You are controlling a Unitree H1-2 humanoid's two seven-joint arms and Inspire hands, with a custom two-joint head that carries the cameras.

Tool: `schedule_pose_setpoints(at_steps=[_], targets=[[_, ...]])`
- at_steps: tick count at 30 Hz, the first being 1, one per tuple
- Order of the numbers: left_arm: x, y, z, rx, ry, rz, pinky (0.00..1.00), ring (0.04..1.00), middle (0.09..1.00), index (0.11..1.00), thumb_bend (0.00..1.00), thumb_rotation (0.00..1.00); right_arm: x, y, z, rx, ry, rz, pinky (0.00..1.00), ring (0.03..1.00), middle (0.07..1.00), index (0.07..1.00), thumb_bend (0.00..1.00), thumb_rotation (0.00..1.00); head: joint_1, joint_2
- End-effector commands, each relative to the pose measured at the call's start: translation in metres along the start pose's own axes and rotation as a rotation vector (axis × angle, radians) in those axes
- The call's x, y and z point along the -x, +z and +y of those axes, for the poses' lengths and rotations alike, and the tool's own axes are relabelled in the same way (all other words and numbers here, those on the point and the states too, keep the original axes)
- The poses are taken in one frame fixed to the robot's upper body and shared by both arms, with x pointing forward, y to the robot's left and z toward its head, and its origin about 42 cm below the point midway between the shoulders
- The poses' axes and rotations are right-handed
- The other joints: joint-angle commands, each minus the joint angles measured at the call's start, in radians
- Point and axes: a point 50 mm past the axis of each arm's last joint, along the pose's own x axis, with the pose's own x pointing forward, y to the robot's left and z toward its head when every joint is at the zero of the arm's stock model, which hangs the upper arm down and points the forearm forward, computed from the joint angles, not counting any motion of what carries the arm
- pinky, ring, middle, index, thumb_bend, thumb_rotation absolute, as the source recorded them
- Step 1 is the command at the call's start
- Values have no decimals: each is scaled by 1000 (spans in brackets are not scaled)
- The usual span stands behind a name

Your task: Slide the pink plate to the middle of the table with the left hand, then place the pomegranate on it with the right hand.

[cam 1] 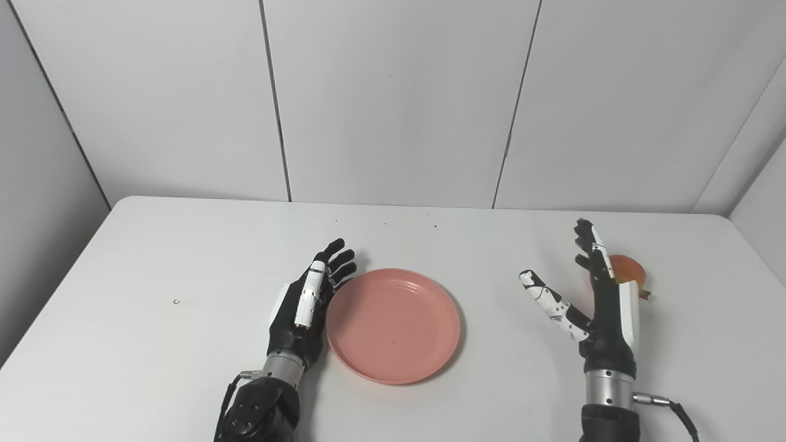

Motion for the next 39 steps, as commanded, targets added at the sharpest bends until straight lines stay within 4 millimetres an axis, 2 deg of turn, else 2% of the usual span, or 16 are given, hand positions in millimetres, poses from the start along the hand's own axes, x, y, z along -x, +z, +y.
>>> schedule_pose_setpoints(at_steps=[1,6,11,13,18,20,22,28,32,39], targets=[[0,3,-4,7,-24,-7,853,879,872,856,307,920,-23,15,-12,23,-53,-67,838,884,892,893,612,520,0,-4],[1,4,-4,10,-22,-3,846,874,867,847,294,913,-38,12,-28,109,-81,-63,842,883,887,885,662,507,-3,-1],[1,4,-1,16,-22,-8,844,871,864,846,299,868,-52,16,-48,146,-103,-79,854,891,887,883,666,479,-14,3],[1,4,1,-2,-28,-12,845,873,865,846,303,909,-56,17,-53,168,-105,-82,846,885,881,883,675,459,-22,2],[1,3,4,3,-32,-8,845,873,866,848,311,914,-64,14,-63,234,-107,-40,841,881,877,883,691,421,-37,0],[2,3,5,3,-31,-7,843,872,866,845,316,886,-69,8,-67,300,-104,-23,808,874,887,888,710,453,-36,0],[2,3,5,-2,-31,-7,845,875,867,845,316,880,-73,3,-69,375,-99,-18,769,861,887,893,716,494,-34,2],[3,4,5,-11,-32,-2,845,873,866,845,317,871,-81,-11,-73,469,-84,19,750,856,885,895,745,518,-36,1],[3,5,5,-23,-43,-4,849,878,871,846,314,915,-83,-22,-72,498,-61,50,718,841,883,884,758,473,-35,4],[4,4,5,-11,-39,-3,845,874,869,846,309,886,-89,-40,-70,516,-31,118,724,844,880,874,776,441,-37,-2]])
